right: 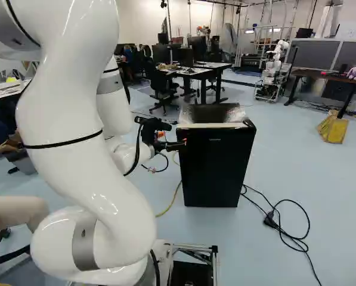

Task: Grab a drink from the fridge

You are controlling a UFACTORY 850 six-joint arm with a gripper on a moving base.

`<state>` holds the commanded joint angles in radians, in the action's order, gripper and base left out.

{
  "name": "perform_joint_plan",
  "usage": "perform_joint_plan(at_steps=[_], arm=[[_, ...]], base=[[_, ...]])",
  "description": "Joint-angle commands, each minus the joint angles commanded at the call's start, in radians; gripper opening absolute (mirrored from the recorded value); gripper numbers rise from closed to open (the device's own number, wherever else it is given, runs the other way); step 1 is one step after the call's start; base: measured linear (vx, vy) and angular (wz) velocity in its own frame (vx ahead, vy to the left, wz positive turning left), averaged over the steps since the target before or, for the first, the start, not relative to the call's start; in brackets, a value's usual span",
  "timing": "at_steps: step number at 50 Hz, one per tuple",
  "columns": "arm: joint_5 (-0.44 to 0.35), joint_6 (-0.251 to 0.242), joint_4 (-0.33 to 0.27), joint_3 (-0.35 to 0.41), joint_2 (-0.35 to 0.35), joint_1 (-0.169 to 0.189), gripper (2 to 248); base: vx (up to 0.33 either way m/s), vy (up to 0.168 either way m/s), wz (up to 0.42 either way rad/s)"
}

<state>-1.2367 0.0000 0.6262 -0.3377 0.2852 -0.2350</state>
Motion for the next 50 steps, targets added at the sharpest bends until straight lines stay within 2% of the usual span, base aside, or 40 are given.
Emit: perform_joint_plan(at_steps=[39, 50], arm=[[-0.126, 0.0, 0.15, -0.091, 0.177, -0.049, 247], [-0.147, 0.0, 0.176, -0.109, 0.196, -0.062, 247]], base=[[0.0, 0.0, 0.0], [0.0, 0.0, 0.0]])
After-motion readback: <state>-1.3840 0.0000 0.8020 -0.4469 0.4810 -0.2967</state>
